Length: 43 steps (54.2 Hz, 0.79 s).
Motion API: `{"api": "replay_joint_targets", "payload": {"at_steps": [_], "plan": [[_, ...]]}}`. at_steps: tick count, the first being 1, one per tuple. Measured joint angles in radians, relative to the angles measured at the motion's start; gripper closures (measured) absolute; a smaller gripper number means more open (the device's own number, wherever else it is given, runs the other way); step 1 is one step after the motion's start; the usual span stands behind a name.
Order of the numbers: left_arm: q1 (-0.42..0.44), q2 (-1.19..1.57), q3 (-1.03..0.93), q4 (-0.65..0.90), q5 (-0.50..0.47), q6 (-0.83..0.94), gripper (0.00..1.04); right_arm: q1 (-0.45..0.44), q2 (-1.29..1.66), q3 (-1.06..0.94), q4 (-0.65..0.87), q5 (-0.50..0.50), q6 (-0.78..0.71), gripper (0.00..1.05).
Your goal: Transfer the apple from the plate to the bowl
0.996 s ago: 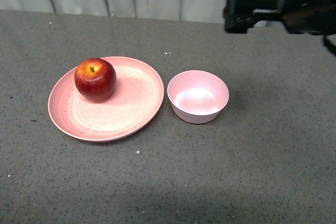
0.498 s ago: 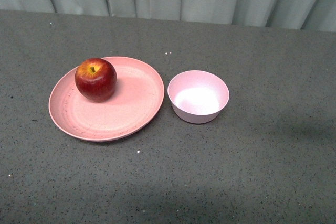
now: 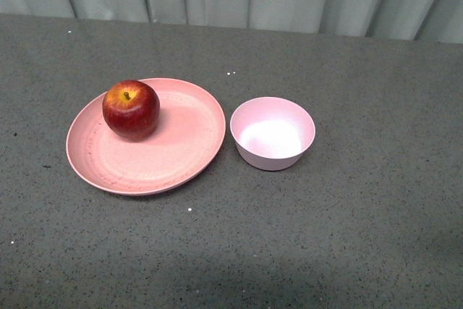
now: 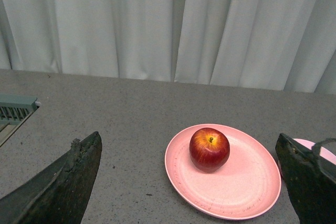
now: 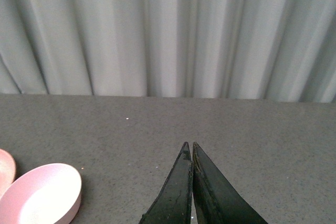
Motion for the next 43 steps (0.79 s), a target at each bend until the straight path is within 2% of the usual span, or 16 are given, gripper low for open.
{"api": "replay_joint_targets", "payload": {"at_steps": [43], "plan": [[0.0,0.0,0.0,0.0,0.0,0.0,0.07,-0.012,-0.518,-0.052,-0.447,-0.006,0.0,1.04]]}}
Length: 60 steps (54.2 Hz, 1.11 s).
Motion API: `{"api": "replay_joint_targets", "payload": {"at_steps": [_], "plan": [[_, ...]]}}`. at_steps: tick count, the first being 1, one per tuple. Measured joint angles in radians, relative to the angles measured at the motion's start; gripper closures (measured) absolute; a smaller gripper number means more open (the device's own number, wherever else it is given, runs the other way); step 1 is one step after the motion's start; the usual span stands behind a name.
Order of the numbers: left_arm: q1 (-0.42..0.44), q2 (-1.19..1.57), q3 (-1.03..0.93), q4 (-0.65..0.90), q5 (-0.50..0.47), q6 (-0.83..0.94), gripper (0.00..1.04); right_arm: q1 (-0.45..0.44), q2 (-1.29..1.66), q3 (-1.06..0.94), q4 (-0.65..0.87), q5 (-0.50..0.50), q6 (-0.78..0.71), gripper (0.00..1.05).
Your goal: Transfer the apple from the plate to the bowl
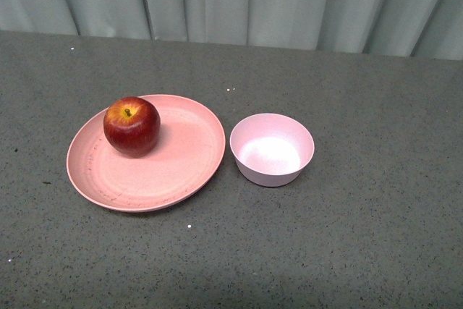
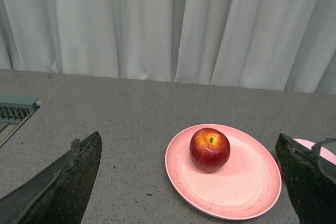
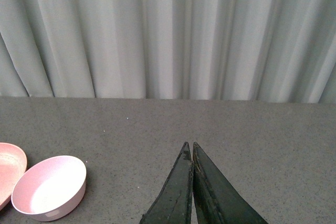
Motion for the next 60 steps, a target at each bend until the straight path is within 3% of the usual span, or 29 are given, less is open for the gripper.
{"api": "replay_joint_targets", "payload": {"at_steps": [42,48,57,60], "plan": [[0.0,0.0,0.0,0.0,0.0,0.0,0.07,0.0,-0.29,0.0,-0.285,0.0,0.0,1.04],[0.0,0.0,0.0,0.0,-0.001,0.0,0.07,0.0,-0.42,0.001,-0.449,-0.002,0.0,1.04],[0.0,0.0,0.0,0.0,0.0,0.0,0.07,0.0,-0.462,0.001,-0.463,-0.002,0.0,1.04],[0.0,0.0,0.0,0.0,0.0,0.0,0.07,0.0,-0.462,0.001,-0.463,-0.002,-0.001,0.97]]}}
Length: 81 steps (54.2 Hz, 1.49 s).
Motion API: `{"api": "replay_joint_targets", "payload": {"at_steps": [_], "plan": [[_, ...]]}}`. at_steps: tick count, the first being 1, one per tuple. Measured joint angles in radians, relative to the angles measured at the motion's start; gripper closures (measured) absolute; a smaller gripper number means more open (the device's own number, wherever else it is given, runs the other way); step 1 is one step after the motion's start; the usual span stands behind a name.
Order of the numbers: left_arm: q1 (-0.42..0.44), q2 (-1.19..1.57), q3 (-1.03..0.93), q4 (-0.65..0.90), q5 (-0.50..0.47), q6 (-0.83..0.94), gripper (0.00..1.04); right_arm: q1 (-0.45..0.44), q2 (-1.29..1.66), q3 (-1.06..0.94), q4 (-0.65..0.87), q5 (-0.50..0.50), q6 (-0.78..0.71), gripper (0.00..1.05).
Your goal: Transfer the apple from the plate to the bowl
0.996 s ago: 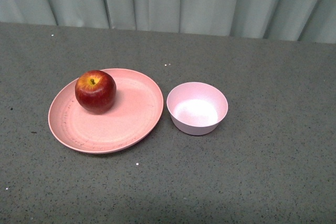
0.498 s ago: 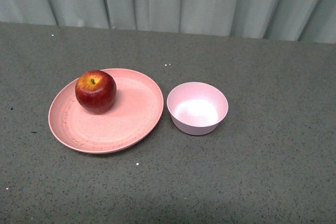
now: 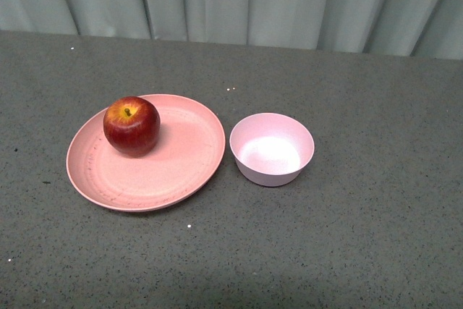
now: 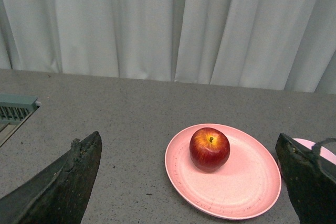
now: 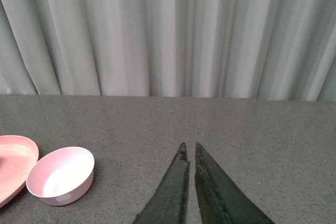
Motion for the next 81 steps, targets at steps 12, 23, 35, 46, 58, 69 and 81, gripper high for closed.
{"api": "replay_joint_targets", "payload": {"at_steps": [12,23,35,46,58,69,81], "plan": [[0.0,0.0,0.0,0.0,0.0,0.0,0.07,0.0,-0.001,0.0,0.0,0.0,0.0,0.53],[-0.041,0.026,0.01,-0.042,-0.138,-0.026,0.07,0.0,-0.001,0.0,0.0,-0.001,0.0,0.17],[-0.12,0.403,0.018,0.232,-0.31,-0.094,0.07,0.0,-0.001,0.0,-0.001,0.0,0.001,0.09],[-0.13,0.979,0.121,0.721,-0.209,-0.116,0.07,0.0,-0.001,0.0,-0.001,0.0,0.001,0.09],[-0.166,1.487,0.348,0.887,-0.18,-0.114,0.07,0.0,-0.001,0.0,-0.001,0.0,0.001,0.09],[-0.18,1.827,0.61,0.81,-0.167,-0.137,0.07,0.0,-0.001,0.0,-0.001,0.0,0.001,0.09],[-0.219,1.974,0.754,0.752,-0.156,-0.119,0.07,0.0,-0.001,0.0,-0.001,0.0,0.001,0.09]]}}
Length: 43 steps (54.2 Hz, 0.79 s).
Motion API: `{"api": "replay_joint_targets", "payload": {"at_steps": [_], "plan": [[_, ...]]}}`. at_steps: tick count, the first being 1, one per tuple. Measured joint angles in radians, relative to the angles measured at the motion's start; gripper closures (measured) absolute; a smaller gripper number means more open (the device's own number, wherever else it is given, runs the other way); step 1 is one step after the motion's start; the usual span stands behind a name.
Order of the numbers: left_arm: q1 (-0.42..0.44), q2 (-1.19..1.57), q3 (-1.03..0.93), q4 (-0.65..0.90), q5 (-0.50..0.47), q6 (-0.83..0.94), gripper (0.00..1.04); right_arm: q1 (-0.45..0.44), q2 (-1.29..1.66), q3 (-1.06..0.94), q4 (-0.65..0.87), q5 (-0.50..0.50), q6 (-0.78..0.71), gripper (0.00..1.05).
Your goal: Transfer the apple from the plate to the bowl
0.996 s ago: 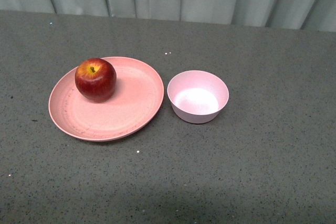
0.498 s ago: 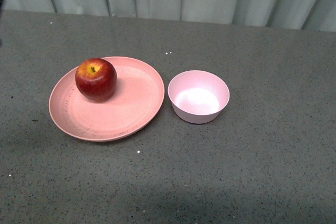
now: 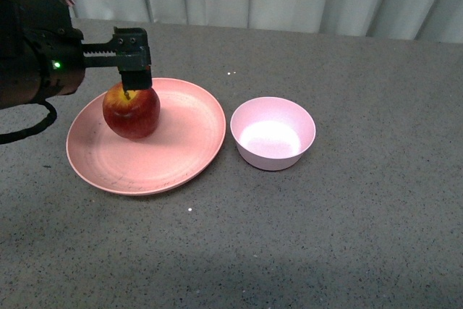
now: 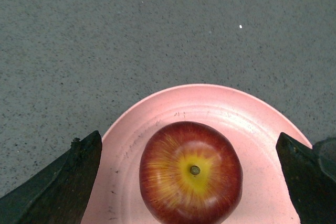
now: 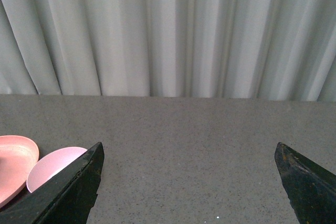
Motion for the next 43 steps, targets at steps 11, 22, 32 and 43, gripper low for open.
{"api": "replay_joint_targets", "payload": {"at_steps": [11,22,32,43], "plan": [[-0.011,0.073,0.037,-0.007,-0.017,0.033,0.07,0.0,0.0,0.0,0.0,0.0,0.0,0.09],[-0.02,0.098,0.067,-0.041,-0.015,0.035,0.07,0.0,0.0,0.0,0.0,0.0,0.0,0.09],[-0.038,0.12,0.08,-0.087,0.006,0.05,0.07,0.0,0.0,0.0,0.0,0.0,0.0,0.09],[-0.047,0.145,0.099,-0.111,-0.008,0.077,0.07,0.0,0.0,0.0,0.0,0.0,0.0,0.09]]}}
